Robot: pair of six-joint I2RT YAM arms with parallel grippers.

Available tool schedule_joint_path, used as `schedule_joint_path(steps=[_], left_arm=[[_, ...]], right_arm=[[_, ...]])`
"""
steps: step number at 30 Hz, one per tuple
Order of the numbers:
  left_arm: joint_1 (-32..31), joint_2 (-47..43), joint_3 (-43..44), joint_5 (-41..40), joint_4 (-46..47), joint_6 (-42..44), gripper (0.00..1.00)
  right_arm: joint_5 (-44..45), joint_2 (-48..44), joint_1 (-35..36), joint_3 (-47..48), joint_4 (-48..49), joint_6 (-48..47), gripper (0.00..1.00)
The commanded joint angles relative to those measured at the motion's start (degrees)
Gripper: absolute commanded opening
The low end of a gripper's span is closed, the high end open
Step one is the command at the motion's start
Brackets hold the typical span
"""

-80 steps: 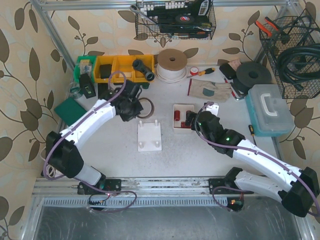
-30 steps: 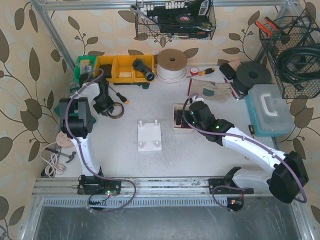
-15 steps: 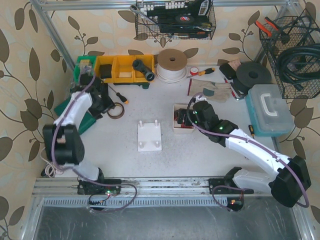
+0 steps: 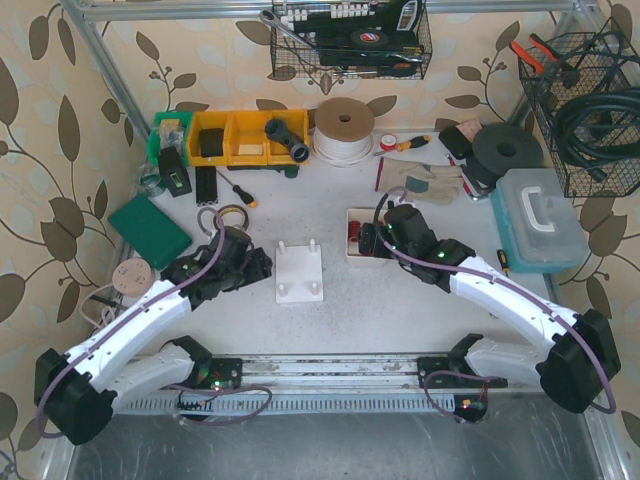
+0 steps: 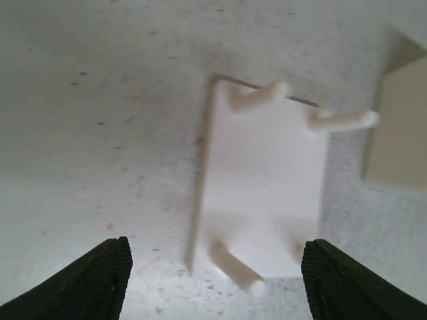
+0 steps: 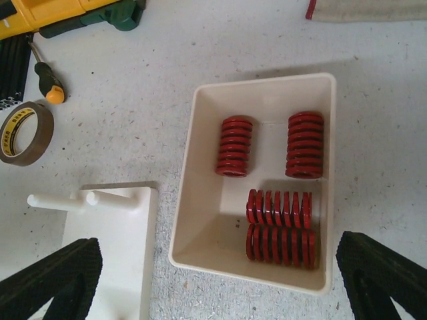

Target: Install the large spring

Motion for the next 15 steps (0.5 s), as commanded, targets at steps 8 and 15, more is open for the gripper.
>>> schedule_joint_path(steps=[8,15], left_arm=[[-10.27,-3.04,7.24,-8.23,-1.8,1.5,0.73],[-10.28,-11.21,-4.46,-8.49,8.92,0.41,0.74]], right_arm=[[-2.15,0.91,-0.33,-1.72,-0.31,4.8,0.94],[-3.01,1.31,-1.41,1.91,-3.37,3.28,0.94]])
